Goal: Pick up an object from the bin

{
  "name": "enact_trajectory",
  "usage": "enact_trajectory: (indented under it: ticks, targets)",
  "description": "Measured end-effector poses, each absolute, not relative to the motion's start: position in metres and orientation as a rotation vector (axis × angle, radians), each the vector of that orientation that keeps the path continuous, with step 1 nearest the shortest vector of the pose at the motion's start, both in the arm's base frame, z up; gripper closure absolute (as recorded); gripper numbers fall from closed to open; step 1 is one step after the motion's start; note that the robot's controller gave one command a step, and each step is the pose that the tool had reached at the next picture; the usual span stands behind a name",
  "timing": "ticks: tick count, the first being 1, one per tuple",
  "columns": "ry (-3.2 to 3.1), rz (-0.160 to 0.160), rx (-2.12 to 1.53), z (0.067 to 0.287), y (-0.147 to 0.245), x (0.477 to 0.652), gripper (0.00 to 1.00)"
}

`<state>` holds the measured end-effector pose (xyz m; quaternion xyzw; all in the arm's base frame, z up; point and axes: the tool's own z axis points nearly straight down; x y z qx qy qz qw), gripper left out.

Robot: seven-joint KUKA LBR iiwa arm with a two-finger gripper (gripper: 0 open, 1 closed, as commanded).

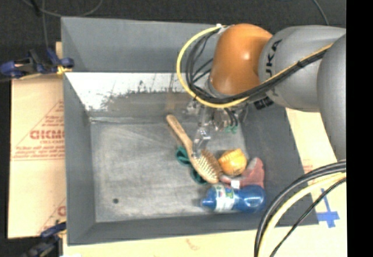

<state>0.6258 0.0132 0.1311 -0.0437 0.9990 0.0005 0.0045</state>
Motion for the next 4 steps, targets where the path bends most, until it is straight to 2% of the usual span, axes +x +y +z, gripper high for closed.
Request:
enact_trajectory:
  ticks: [1, 2, 3, 4]
  targets:
    - [3.134, 0.002, 0.163, 0.099, 0.018, 0.626, 0.0]
    - [3.132, -0.003, -0.022, 0.088, 0.019, 0.626, 0.0]
    - [3.13, 0.01, -0.141, 0.076, -0.009, 0.62, 1.0]
    - [3.129, 0.01, -0.141, 0.076, -0.009, 0.62, 1.0]
